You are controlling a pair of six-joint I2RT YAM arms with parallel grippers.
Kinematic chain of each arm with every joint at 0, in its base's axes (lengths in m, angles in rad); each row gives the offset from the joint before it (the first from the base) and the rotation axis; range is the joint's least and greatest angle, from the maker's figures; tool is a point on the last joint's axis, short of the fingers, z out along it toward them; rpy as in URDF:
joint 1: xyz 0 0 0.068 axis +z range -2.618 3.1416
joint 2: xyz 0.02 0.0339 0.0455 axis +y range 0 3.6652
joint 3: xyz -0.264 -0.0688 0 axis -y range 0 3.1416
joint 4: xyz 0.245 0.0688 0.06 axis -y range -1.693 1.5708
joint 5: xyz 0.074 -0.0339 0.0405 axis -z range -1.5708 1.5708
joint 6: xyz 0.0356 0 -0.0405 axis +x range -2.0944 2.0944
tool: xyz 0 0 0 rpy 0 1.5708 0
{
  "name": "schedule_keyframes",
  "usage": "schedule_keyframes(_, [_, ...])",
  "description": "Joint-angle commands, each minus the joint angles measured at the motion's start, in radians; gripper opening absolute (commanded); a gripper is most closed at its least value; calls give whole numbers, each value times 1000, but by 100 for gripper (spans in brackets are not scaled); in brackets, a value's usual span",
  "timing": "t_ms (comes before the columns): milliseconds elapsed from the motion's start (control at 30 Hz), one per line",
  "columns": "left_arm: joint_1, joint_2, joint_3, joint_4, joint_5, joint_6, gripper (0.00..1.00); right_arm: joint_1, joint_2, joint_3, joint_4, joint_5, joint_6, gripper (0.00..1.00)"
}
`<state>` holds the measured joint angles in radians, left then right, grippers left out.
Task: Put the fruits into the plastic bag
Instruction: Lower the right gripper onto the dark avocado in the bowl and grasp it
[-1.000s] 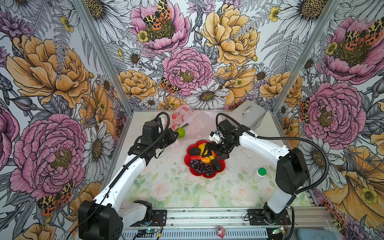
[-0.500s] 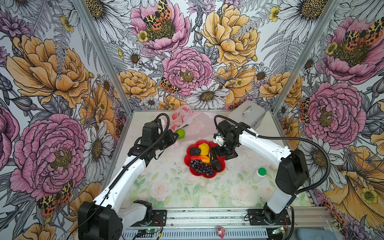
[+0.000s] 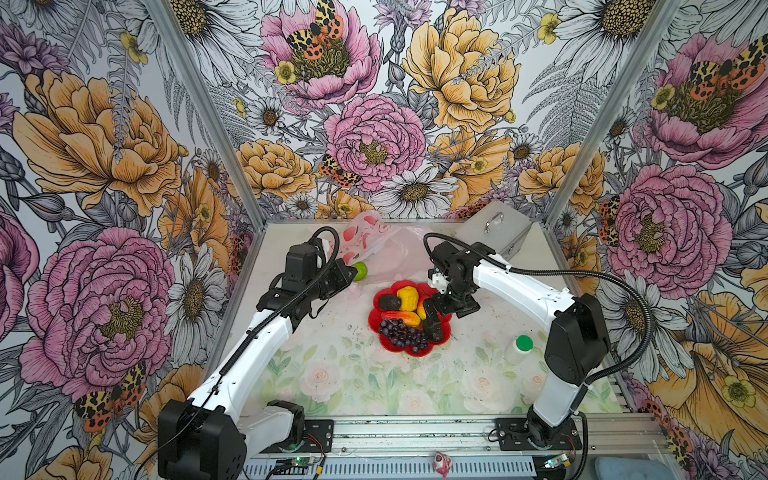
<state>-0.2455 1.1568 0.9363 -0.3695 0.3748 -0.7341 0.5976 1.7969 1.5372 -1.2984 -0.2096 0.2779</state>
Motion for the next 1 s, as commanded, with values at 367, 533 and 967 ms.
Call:
schedule_keyframes(367, [-2,15,12,11,-11,-7,0,51,134,49,42,16,-11,83])
schedule_keyframes(533, [-1,21,16,12,-6,-4,0,51,163,38,68,16,7,76])
schedule_keyframes(967, [6,36,19,11,17,-3,0,51,200,6,111,22,36,50])
